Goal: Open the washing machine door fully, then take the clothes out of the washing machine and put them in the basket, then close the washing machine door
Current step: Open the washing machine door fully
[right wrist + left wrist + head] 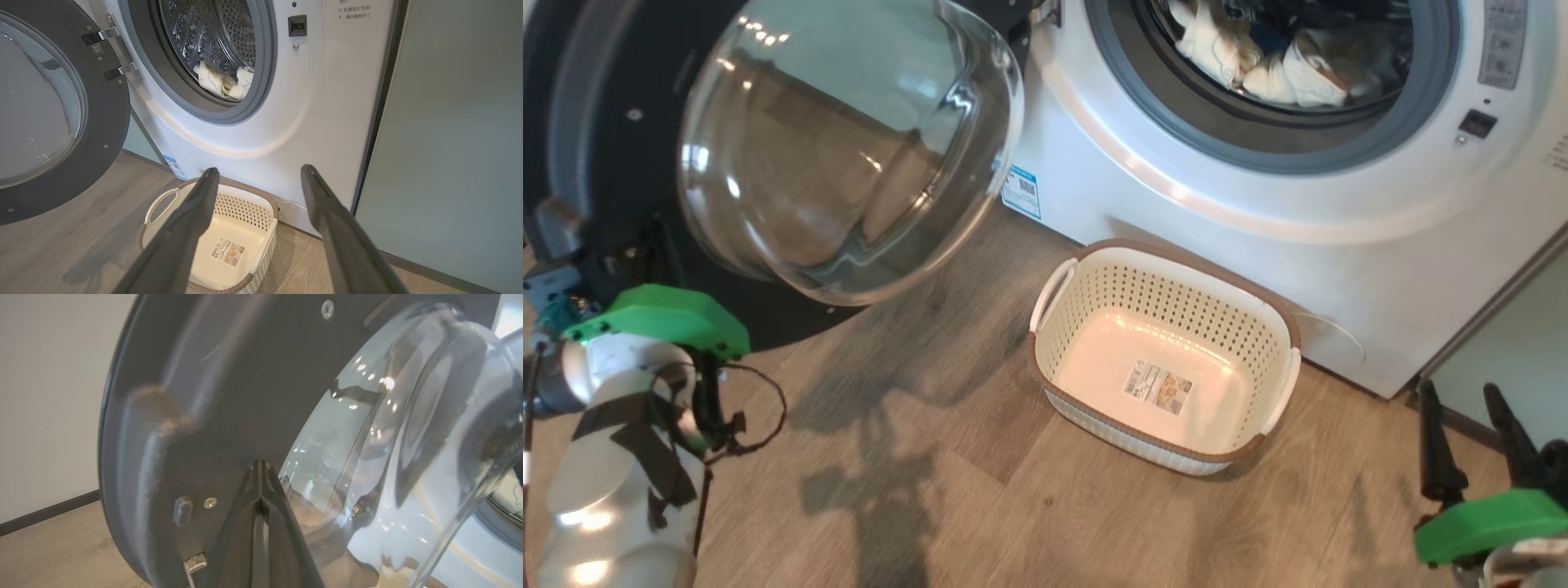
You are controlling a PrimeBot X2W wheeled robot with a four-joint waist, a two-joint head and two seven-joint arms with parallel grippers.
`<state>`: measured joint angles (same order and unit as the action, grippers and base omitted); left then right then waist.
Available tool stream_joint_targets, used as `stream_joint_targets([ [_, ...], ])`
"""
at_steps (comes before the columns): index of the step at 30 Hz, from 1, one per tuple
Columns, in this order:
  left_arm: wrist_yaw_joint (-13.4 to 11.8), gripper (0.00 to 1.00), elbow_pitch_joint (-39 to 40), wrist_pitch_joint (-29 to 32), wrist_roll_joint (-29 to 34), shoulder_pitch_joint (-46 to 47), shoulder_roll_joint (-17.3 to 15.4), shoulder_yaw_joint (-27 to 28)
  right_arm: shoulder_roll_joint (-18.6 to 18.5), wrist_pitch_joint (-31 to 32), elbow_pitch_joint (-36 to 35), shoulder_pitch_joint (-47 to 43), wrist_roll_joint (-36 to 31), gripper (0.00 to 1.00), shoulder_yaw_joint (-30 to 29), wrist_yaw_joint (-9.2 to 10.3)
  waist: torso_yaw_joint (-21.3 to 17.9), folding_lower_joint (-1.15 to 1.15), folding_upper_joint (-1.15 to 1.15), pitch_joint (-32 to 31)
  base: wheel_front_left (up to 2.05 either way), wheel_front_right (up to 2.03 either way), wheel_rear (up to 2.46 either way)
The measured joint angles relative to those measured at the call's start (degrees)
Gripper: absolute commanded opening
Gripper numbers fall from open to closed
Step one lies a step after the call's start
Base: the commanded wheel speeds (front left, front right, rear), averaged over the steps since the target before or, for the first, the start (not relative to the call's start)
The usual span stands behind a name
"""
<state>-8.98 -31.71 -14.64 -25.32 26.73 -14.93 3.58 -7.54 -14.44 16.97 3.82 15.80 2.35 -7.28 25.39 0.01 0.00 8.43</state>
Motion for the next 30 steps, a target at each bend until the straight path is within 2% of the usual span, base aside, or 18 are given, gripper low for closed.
stream_joint_targets([
  [7,1.34,0.00,-2.10,0.00,3.02,1.94,0.52,5.90,-0.74,0.00,0.04,1.62,0.00,1.00,1.00,0.00,-1.25,0.00,0.00,0.96,0.00,0.00,0.00],
  [17,3.44,0.00,-3.99,0.00,7.28,3.46,1.35,11.16,-1.12,0.00,0.36,1.63,0.27,1.00,1.26,0.00,-2.38,-0.01,0.00,0.85,0.00,0.00,0.00],
  [25,7.10,0.00,-3.14,0.00,10.62,3.11,3.37,12.69,-0.57,0.00,0.64,1.53,0.29,1.00,1.25,0.00,-3.39,-0.01,0.00,-1.18,0.00,0.00,0.00],
  [30,9.13,0.00,-0.29,0.00,12.74,-0.57,4.88,12.76,0.64,0.00,0.66,1.03,0.32,1.00,1.25,0.00,-4.52,-0.01,0.00,-3.22,0.00,0.00,0.00],
])
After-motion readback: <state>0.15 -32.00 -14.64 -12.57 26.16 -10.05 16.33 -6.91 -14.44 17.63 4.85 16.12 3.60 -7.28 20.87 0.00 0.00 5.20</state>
